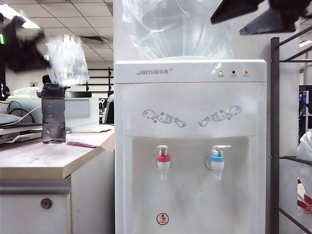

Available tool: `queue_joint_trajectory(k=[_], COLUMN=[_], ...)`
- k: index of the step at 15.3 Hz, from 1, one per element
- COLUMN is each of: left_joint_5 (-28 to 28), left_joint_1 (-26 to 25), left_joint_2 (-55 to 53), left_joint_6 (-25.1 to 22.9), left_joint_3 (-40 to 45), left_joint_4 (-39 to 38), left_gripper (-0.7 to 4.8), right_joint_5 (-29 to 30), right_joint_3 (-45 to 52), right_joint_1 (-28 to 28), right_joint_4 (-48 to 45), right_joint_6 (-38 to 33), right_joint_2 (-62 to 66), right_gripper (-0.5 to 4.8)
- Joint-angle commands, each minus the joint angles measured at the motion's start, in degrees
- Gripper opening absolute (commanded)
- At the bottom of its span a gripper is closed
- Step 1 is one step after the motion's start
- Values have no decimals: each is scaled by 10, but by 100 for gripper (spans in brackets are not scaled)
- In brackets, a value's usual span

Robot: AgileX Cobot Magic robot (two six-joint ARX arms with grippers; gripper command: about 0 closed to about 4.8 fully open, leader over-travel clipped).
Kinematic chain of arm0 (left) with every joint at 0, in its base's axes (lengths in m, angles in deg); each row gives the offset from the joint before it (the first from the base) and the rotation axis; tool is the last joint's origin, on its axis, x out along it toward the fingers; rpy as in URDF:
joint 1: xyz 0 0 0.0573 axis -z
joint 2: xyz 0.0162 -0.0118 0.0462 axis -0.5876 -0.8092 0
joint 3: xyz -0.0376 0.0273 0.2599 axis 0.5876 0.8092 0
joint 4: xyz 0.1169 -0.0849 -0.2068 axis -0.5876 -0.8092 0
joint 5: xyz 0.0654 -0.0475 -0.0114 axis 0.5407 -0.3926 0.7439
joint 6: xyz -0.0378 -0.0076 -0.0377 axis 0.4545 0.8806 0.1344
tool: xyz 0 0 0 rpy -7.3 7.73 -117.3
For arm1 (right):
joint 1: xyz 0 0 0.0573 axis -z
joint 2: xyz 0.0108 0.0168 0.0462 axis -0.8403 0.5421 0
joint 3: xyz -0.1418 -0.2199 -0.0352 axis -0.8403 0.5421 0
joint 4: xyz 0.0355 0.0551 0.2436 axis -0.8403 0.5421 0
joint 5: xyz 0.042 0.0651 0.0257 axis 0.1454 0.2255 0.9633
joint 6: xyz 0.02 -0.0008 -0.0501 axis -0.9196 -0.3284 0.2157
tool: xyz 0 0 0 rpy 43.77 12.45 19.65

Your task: Pick up the plastic mug from the left desk, go to the hot water outlet of the water dispenser, press the vertical switch to get some water, then put the mug back on the desk.

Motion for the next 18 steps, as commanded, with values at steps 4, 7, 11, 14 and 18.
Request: queue_joint_trajectory(k=[4, 7, 11, 14, 18], left_joint_5=[40, 104, 230, 330, 434], left_joint_1=[43, 103, 264, 391, 482], left_joint_2=[182, 233, 306, 313, 313], left_joint_6=[-121, -117, -68, -49, 13], left_joint_3=[-1, 16, 107, 164, 264], left_joint_4=[-342, -348, -291, -273, -165], left_gripper=[-6, -7, -6, -6, -6], right_joint_5=[3, 3, 1, 1, 1], right_joint_3=[-4, -4, -4, -4, -4], right_joint_1=[0, 0, 0, -1, -1], right_joint_4=[52, 90, 99, 109, 114], right_joint_6=[-2, -1, 1, 0, 1], right_joint_2=[-92, -123, -156, -163, -162], right_gripper=[479, 479, 479, 479, 479])
